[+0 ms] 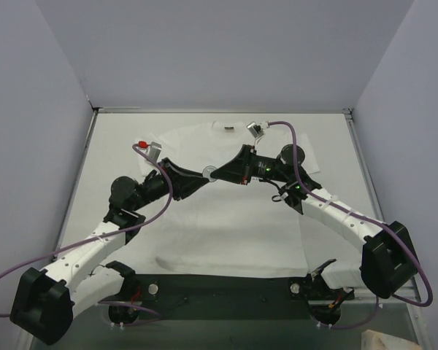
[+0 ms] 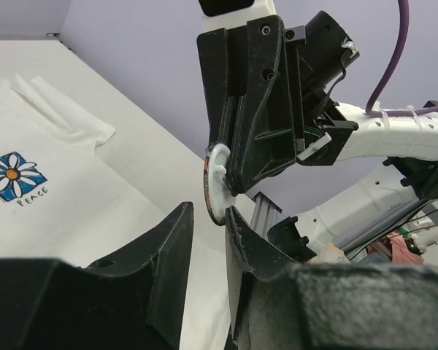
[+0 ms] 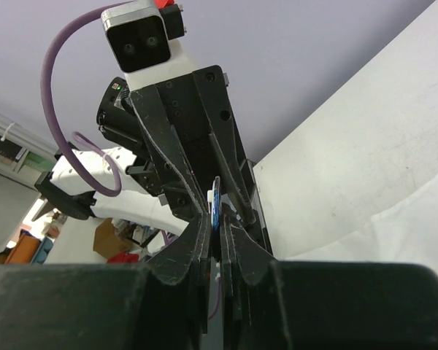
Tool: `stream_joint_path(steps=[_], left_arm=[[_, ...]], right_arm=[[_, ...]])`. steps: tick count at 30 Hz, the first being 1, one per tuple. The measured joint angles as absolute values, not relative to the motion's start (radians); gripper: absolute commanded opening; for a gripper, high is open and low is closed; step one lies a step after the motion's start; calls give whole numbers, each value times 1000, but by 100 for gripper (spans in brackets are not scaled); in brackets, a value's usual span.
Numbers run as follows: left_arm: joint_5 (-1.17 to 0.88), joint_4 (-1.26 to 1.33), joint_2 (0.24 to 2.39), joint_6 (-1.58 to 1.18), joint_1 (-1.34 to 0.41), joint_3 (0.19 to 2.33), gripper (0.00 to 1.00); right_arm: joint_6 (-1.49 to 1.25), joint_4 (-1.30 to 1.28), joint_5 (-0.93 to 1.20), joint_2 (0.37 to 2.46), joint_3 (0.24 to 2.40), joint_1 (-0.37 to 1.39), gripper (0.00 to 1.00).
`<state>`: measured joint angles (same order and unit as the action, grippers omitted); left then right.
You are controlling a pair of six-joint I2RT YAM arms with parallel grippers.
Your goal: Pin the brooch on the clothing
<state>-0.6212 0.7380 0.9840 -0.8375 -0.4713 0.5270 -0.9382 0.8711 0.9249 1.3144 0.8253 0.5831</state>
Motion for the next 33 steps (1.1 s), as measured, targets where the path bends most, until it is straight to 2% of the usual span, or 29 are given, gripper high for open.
stream_joint_path(steps=[8,10,12,17,18,19,21,22,25,28,33], left_arm=[[-634,775,999,-855,-471,527,30],[-635,781,1003,-858,-471,527,22],[-638,791,1009,-864,-471,527,0],[-640,810,1016,-889,-471,527,0],[-640,810,1016,-890,-471,527,0],[-640,809,1016,-889,-471,528,0],[-640,799,1016,-881,-471,531,0],[-639,785,1016,-866,-471,537,0],[-617,697,1009,-805,-471,566,0],[-566,551,985,-713,-470,609,0],[-452,311,943,-566,-471,686,0]], right_arm=[[-938,871,925,1316,825,582,0],[-938,871,925,1317,825,582,0],[-938,871,923,1317,825,582,0],[-924,873,923,1318,825,576,2],[-923,874,923,1318,825,576,6],[-923,874,924,1318,825,575,19],[-922,874,925,1318,825,574,34],[-926,873,928,1318,825,573,49],[-926,870,940,1318,822,561,68],[-906,844,945,1302,805,543,78],[-816,721,925,1217,792,499,87]])
